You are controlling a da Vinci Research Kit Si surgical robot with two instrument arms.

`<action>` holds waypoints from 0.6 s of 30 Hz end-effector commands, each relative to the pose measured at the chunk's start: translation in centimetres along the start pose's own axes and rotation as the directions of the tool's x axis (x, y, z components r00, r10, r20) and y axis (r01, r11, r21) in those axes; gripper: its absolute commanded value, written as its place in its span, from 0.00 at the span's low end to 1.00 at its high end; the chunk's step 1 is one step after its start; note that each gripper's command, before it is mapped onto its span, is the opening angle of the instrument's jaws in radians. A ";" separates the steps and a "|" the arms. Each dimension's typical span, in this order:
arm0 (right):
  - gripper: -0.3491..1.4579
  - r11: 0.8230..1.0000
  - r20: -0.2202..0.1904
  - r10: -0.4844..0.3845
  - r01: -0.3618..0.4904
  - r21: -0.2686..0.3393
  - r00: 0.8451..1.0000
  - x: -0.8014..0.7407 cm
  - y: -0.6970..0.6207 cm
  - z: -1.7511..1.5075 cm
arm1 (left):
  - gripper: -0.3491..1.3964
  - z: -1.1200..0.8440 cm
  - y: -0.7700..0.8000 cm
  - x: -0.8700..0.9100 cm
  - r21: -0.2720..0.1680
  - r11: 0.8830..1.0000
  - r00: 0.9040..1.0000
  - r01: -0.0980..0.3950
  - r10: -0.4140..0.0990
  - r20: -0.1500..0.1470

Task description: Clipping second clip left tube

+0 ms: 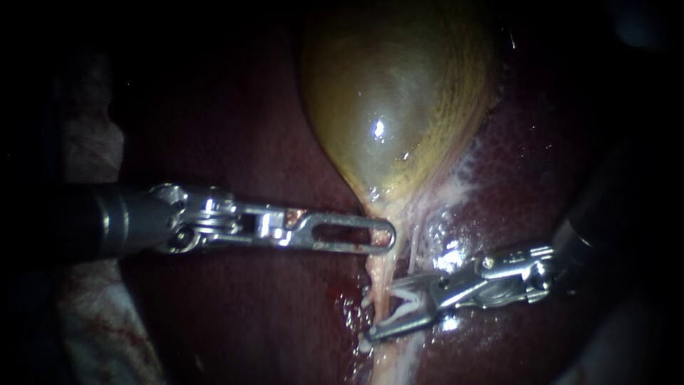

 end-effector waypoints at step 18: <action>0.41 1.000 -0.027 -0.003 0.004 0.018 1.000 -0.16 0.07 0.07 | 0.00 0.01 -0.02 0.00 0.000 1.000 1.000 -0.001 0.001 0.000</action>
